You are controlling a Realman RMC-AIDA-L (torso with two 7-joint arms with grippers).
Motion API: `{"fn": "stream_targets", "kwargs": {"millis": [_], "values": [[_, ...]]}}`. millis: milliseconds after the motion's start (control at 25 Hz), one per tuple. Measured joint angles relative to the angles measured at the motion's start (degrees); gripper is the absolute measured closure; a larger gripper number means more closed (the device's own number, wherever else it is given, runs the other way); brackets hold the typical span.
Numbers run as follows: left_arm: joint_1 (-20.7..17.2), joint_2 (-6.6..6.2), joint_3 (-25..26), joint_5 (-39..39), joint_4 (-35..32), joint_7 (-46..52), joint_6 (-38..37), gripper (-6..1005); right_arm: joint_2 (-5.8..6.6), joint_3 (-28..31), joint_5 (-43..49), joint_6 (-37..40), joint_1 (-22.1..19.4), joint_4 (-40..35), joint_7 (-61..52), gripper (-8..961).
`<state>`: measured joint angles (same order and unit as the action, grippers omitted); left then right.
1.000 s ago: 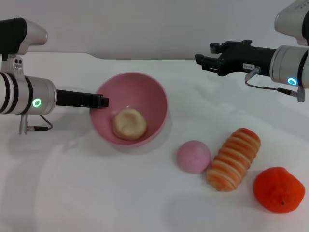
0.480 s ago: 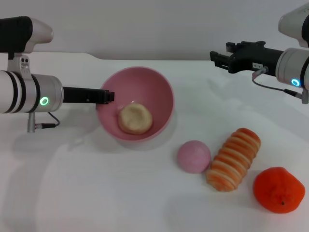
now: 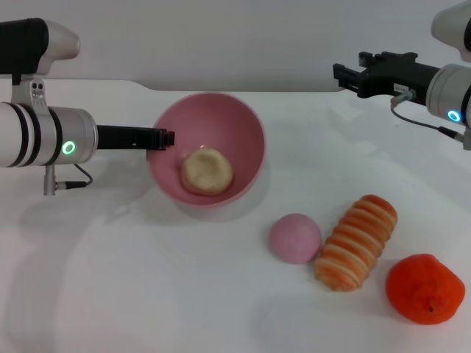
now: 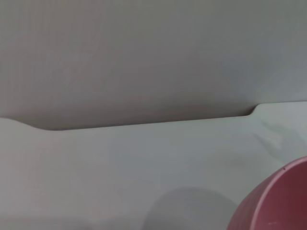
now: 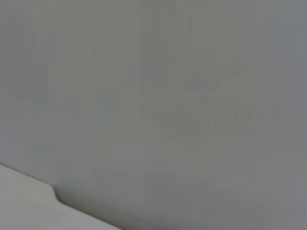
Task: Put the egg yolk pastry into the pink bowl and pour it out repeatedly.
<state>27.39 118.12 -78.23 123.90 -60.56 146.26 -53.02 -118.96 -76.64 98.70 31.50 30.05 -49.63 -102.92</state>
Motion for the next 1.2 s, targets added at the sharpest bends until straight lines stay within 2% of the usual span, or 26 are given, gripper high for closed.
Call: {"fn": "stream_targets", "kwargs": {"millis": [1200], "values": [[-0.11, 0.09, -3.68, -0.52, 0.01, -0.1, 5.74, 999, -0.22, 0.0, -0.62, -4.13, -0.02, 0.88, 0.0, 415]]}}
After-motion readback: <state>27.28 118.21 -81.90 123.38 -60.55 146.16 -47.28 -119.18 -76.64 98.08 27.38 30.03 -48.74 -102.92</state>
